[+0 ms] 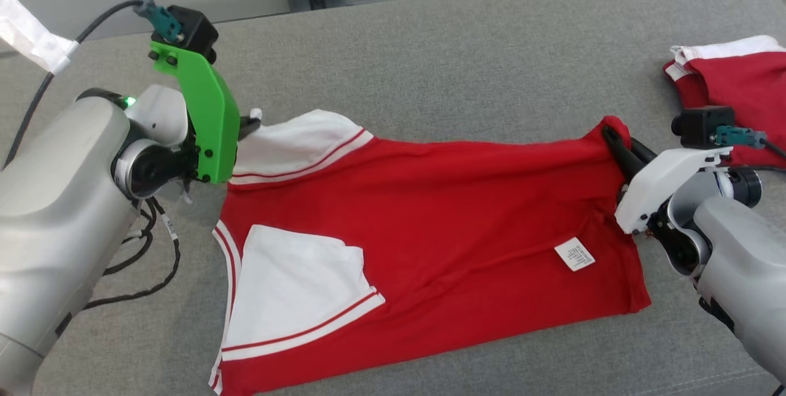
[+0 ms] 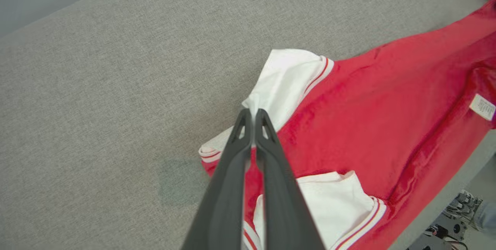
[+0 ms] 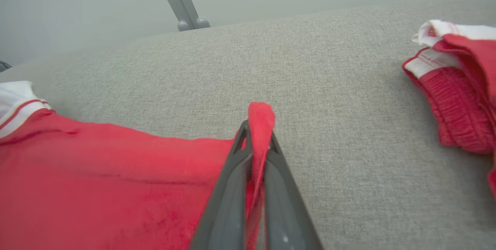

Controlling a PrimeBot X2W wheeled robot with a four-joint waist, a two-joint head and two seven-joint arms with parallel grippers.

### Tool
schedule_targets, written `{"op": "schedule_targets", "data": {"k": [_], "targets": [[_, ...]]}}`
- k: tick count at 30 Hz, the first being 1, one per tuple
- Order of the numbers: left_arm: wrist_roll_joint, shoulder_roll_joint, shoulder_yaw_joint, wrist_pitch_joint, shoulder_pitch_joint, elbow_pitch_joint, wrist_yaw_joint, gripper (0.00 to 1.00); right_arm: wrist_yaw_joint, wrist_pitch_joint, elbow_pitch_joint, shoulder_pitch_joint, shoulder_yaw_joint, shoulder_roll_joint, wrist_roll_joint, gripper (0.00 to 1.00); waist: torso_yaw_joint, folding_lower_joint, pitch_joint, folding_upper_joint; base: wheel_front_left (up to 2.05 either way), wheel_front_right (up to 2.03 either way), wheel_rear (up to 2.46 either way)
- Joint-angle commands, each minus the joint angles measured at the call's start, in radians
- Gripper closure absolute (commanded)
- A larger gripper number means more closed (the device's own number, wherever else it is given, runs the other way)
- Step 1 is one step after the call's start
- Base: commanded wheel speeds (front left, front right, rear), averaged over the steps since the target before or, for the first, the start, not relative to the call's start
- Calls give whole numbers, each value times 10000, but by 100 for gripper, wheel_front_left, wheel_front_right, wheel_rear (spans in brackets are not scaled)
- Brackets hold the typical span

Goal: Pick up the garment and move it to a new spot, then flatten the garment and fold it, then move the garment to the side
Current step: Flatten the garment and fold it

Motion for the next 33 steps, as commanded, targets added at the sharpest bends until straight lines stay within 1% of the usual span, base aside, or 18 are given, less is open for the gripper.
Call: {"op": "schedule_targets", "data": {"k": [1, 7, 13, 16, 23, 28, 31, 33], "targets": [[-264, 210, -68, 239, 230, -246, -19, 100, -2, 45, 14, 203, 78, -119, 86, 100, 218, 0, -494, -1, 0, 0, 0], [-1261, 903, -338, 1773, 771, -1418, -7, 100, -2, 301, -36, 432, 470, -494, 257, 100, 343, 0, -758, -1, 0, 0, 0], [-1964, 1372, -411, 2772, 1228, -2478, 402, 100, -2, 323, 113, 413, 707, -682, 445, 100, 441, 0, -779, -1, 0, 0, 0], [-2211, 1626, -464, 3232, 1434, -2988, 718, 100, -2, 258, 247, 341, 810, -698, 530, 100, 476, 0, -759, -1, 0, 0, 0], [-2449, 2134, -530, 3718, 1718, -3901, 1295, 100, -4, 113, 659, 205, 1077, -726, 642, 100, 542, 0, -693, -1, 0, 0, 0], [-2659, 2269, -637, 4072, 1896, -4356, 1538, 100, -4, 50, 843, 105, 1295, -773, 712, 100, 576, 0, -638, -1, 0, 0, 0], [-2716, 2296, -707, 4229, 1961, -4616, 1662, 100, -4, 231, 599, 62, 1511, -763, 898, 100, 594, 0, -615, -1, 0, 0, 0], [-2709, 2282, -761, 4303, 2013, -4744, 1727, 100, -4, 486, 425, 45, 1698, -877, 1044, 100, 599, 0, -615, -1, 0, 0, 0]]}}
